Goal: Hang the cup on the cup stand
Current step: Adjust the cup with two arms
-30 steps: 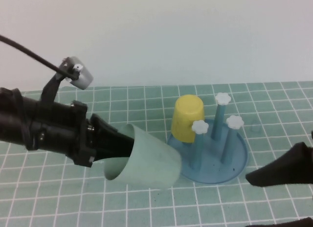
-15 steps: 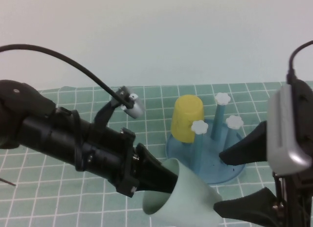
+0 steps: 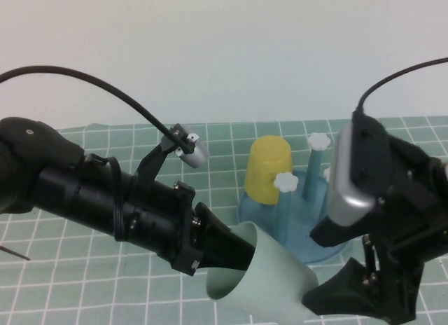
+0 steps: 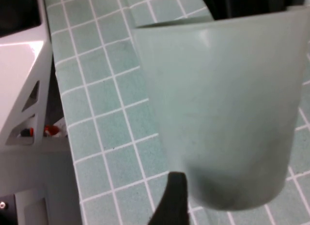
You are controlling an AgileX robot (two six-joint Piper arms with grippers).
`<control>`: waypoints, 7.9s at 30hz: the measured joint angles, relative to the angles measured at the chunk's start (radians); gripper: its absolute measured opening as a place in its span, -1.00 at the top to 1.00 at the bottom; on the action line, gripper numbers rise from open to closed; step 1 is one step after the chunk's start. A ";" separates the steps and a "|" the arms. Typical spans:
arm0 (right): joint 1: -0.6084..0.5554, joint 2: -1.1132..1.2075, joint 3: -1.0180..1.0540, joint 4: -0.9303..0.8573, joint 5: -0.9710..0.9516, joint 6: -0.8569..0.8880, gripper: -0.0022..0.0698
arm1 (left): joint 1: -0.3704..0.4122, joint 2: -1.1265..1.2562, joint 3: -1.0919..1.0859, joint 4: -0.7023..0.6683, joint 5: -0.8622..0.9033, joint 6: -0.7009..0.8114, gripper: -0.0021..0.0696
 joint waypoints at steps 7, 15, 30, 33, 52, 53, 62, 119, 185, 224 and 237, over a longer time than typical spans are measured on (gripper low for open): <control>0.060 0.059 -0.004 -0.002 0.014 -0.016 -0.86 | 0.000 0.000 0.000 0.008 -0.001 0.002 0.91; 0.070 0.093 -0.004 0.003 -0.005 -0.031 -0.86 | 0.000 0.000 0.000 0.011 0.024 0.002 0.91; 0.070 0.157 -0.004 0.100 0.014 -0.113 -0.68 | 0.000 0.000 0.000 0.015 0.027 0.002 0.91; 0.070 0.157 -0.004 0.100 0.018 -0.113 -0.61 | 0.000 0.000 0.000 0.015 0.027 0.002 0.91; 0.070 0.157 -0.005 0.084 0.027 -0.105 -0.55 | 0.000 0.000 -0.045 0.082 -0.012 0.029 -0.02; 0.070 0.157 -0.005 0.081 0.027 -0.100 -0.55 | 0.000 0.000 -0.064 0.103 -0.004 0.018 -0.04; 0.070 0.157 -0.005 0.062 0.037 -0.073 -0.55 | 0.000 -0.011 -0.273 0.354 0.051 -0.187 -0.06; 0.070 0.158 -0.005 0.203 0.018 -0.088 -0.55 | -0.149 -0.173 -0.071 0.271 0.019 -0.044 0.12; 0.070 -0.522 0.347 0.031 -0.651 0.974 -0.90 | -0.149 -0.315 -0.056 0.129 -0.297 0.093 0.91; 0.070 -0.509 0.616 0.707 -1.129 1.212 -0.90 | -0.541 -0.229 0.085 -0.532 -0.995 0.727 0.91; 0.070 -0.477 0.564 0.710 -1.089 1.341 -0.90 | -0.541 -0.229 0.083 -0.532 -0.995 0.750 0.91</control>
